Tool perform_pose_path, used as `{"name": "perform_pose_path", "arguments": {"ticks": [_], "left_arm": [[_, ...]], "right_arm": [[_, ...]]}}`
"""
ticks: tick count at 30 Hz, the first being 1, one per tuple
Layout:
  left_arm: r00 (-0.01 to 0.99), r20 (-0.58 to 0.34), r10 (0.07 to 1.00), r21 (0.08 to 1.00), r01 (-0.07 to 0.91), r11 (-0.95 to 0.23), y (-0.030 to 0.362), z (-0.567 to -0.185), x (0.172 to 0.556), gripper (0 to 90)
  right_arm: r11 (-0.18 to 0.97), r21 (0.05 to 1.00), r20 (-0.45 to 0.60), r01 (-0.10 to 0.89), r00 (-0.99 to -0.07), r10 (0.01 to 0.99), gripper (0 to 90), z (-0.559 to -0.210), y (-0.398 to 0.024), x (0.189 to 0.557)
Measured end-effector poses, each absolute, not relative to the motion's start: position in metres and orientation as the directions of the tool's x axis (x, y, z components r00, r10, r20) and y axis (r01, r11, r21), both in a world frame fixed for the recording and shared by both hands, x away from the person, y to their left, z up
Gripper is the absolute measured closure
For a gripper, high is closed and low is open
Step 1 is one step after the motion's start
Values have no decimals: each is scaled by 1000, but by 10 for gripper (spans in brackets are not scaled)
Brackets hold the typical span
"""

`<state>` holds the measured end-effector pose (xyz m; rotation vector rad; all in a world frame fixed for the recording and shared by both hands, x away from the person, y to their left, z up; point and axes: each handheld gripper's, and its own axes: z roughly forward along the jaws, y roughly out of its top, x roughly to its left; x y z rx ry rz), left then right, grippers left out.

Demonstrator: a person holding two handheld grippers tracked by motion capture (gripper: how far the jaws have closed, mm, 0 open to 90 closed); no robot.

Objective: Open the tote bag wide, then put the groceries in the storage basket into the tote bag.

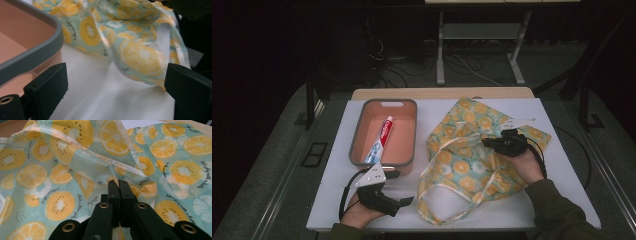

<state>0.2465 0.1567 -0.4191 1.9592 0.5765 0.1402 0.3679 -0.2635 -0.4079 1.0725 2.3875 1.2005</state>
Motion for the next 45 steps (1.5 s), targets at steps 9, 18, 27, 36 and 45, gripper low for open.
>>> {"name": "perform_pose_path", "arguments": {"ticks": [9, 18, 27, 36, 45], "left_arm": [[891, -154, 427, 892, 311, -329, 155, -392, 256, 38], [876, -127, 466, 889, 309, -337, 153, -370, 280, 2], [846, -102, 524, 874, 327, -359, 154, -359, 317, 0], [802, -69, 593, 880, 329, -342, 161, -345, 366, 6], [729, -52, 683, 848, 393, -355, 176, -364, 408, 121]], "right_arm": [[396, 773, 85, 495, -700, 709, 893, -407, -264, 367], [399, 775, 83, 491, -704, 706, 892, -406, -264, 366], [405, 773, 81, 488, -709, 701, 892, -407, -262, 367], [409, 774, 78, 482, -715, 695, 892, -406, -262, 365], [409, 778, 74, 478, -715, 696, 892, -405, -263, 365]]}}
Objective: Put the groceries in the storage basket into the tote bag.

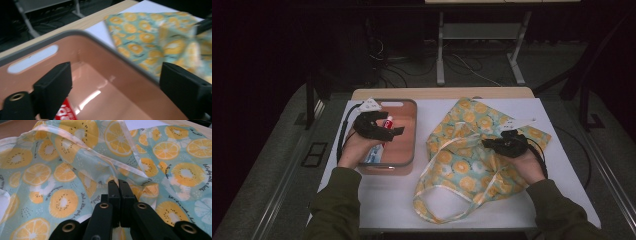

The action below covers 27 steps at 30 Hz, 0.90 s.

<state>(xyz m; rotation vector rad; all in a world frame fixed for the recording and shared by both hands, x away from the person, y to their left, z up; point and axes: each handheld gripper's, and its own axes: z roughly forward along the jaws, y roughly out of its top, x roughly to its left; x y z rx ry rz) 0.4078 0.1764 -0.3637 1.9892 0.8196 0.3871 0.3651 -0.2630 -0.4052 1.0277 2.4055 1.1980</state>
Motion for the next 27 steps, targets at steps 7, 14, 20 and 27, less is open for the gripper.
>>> {"name": "perform_pose_path", "arguments": {"ticks": [7, 14, 20, 27], "left_arm": [[670, -41, 742, 800, 466, -377, 172, -382, 423, 153], [609, -20, 793, 748, 536, -392, 171, -399, 433, 131], [595, 19, 804, 681, 581, -446, 164, -408, 439, 129], [579, 6, 816, 630, 631, -453, 161, -416, 442, 92]], "right_arm": [[412, 777, 71, 475, -718, 693, 893, -405, -263, 365], [414, 778, 69, 472, -719, 691, 892, -405, -262, 364], [411, 780, 70, 471, -719, 691, 892, -404, -263, 364], [412, 782, 69, 468, -721, 689, 893, -404, -262, 363]]}}
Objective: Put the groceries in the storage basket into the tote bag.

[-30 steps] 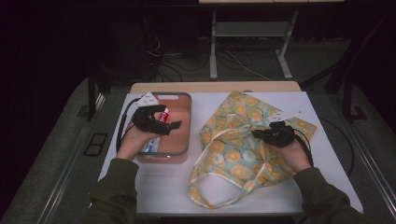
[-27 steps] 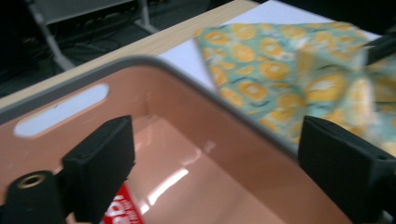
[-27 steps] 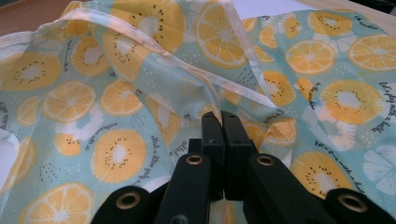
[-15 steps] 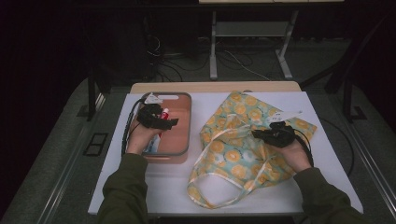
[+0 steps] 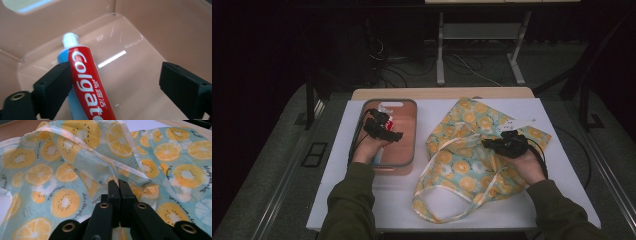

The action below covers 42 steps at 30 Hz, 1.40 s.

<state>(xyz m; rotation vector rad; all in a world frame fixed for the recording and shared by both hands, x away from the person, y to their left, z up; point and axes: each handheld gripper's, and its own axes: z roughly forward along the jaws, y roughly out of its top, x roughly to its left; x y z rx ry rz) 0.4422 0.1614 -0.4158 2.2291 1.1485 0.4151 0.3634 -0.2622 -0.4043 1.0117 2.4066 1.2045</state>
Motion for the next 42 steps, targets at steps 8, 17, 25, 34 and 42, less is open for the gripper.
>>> {"name": "perform_pose_path", "arguments": {"ticks": [8, 17, 25, 34, 42], "left_arm": [[604, -56, 795, 578, 669, -467, 163, -422, 442, 213], [633, -32, 773, 532, 665, -523, 159, -424, 440, 544], [654, -89, 752, 567, 653, -502, 162, -413, 439, 746], [690, -95, 717, 655, 586, -478, 161, -377, 437, 756], [754, -97, 650, 741, 490, -458, 145, -337, 424, 759]], "right_arm": [[414, 782, 66, 466, -723, 688, 892, -404, -262, 363], [417, 781, 63, 466, -722, 688, 893, -404, -261, 362], [418, 779, 63, 467, -722, 689, 893, -404, -261, 363], [415, 781, 66, 467, -722, 688, 893, -405, -262, 364], [416, 780, 64, 468, -720, 691, 893, -405, -262, 364]]}}
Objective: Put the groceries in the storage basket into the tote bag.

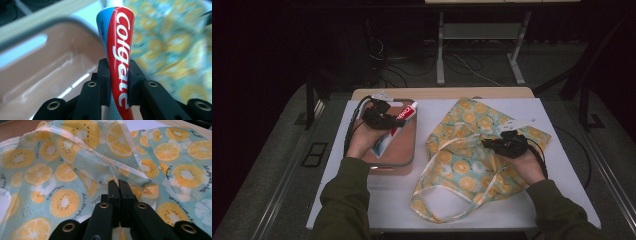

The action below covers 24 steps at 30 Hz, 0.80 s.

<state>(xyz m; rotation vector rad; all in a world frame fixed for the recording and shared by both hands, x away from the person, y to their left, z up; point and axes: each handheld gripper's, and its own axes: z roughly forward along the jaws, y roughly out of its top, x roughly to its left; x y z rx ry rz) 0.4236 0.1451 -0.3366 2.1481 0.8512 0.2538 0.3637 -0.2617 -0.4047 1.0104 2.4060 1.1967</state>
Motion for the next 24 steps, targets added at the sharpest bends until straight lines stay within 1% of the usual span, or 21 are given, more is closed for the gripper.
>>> {"name": "perform_pose_path", "arguments": {"ticks": [4, 9, 12, 15, 19, 22, 24], "left_arm": [[794, -90, 601, 759, 446, -475, 128, -319, 414, 760], [844, -74, 532, 757, 394, -521, 96, -313, 395, 761], [869, -63, 491, 754, 364, -547, 76, -314, 382, 761], [889, -71, 452, 758, 342, -555, 59, -319, 370, 761], [916, -64, 396, 741, 309, -597, 33, -329, 354, 761], [927, -49, 372, 724, 289, -626, 16, -334, 344, 760], [935, -77, 346, 731, 290, -618, 6, -337, 340, 761]], "right_arm": [[414, 781, 64, 468, -719, 692, 893, -405, -262, 364], [412, 781, 64, 468, -717, 694, 892, -405, -262, 364], [411, 783, 62, 467, -716, 696, 893, -404, -263, 364], [408, 786, 61, 465, -714, 697, 893, -403, -263, 364], [402, 789, 64, 465, -713, 698, 893, -402, -264, 364], [401, 791, 62, 462, -713, 699, 893, -401, -265, 364], [400, 792, 62, 461, -713, 699, 893, -400, -265, 363]]}}
